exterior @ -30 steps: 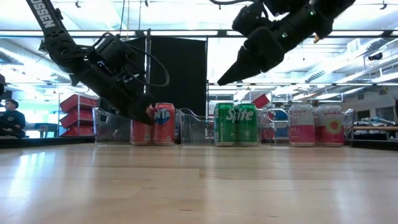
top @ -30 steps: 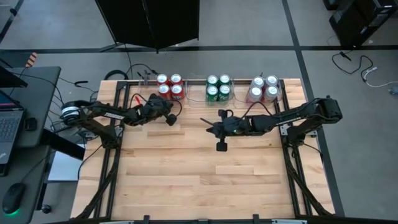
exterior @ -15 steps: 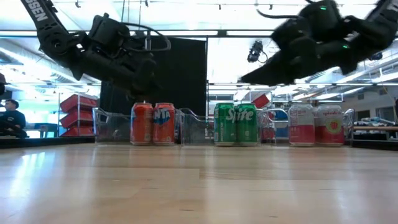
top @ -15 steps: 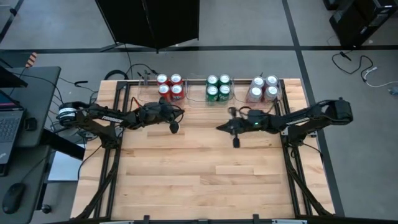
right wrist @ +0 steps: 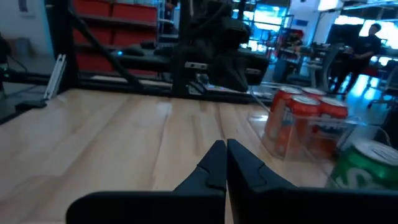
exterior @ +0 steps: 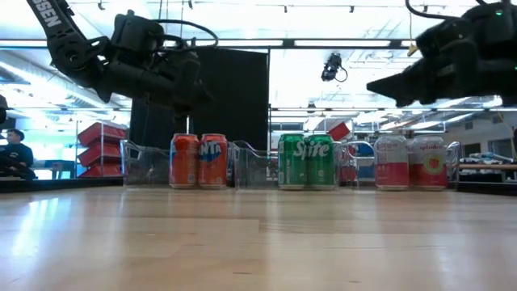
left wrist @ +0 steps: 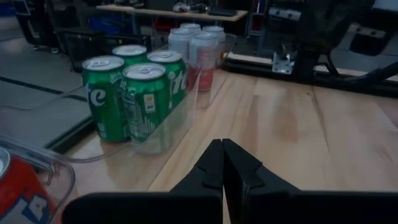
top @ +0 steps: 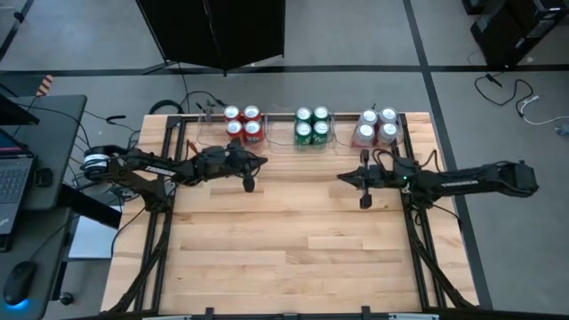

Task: Sort soda cans
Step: Return to Home Position

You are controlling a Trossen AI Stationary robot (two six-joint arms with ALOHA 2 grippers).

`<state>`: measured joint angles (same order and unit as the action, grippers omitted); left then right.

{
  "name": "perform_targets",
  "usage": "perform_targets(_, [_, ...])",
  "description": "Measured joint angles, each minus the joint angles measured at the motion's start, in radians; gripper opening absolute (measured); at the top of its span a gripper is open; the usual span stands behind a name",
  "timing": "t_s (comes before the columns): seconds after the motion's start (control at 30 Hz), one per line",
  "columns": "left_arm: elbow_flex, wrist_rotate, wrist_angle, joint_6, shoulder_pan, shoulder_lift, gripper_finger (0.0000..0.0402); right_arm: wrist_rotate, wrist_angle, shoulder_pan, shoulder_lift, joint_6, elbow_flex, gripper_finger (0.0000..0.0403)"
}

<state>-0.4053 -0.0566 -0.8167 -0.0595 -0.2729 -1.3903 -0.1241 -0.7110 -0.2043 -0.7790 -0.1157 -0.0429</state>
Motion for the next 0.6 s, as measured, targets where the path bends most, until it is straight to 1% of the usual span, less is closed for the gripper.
perform_targets(0.07, [0.0, 0.0, -0.004, 0.002, 0.0, 0.0, 0.0, 0.04, 0.025, -0.002, 0.053, 0.017, 0.028, 0.0])
perform_targets(0.13, [0.001, 0.0, -0.004, 0.001, 0.0, 0.0, 0.0, 0.085, 0.092, -0.002, 0.098, 0.034, 0.036, 0.0])
perform_targets(0.2, [0.023, 0.0, -0.055, 0.001, 0.0, 0.0, 0.0, 0.124, 0.162, 0.007, 0.132, 0.044, 0.036, 0.0])
perform_targets(0.27, [0.074, 0.0, -0.167, -0.004, 0.0, 0.0, 0.0, 0.155, 0.203, 0.021, 0.163, 0.045, 0.037, 0.0])
perform_targets(0.37, [0.192, 0.0, -0.386, -0.048, -0.003, 0.001, 0.0, 0.204, 0.261, 0.044, 0.208, 0.048, 0.037, 0.0])
perform_targets(0.47, [0.313, 0.0, -0.585, -0.081, -0.005, 0.007, 0.0, 0.212, 0.294, 0.061, 0.25, 0.039, 0.037, 0.0])
perform_targets(0.53, [0.386, 0.0, -0.677, -0.105, -0.005, 0.017, 0.0, 0.212, 0.311, 0.066, 0.278, 0.036, 0.037, 0.0])
perform_targets(0.6, [0.397, 0.008, -0.679, -0.119, -0.005, 0.033, 0.0, 0.214, 0.33, 0.066, 0.303, 0.035, 0.037, 0.0])
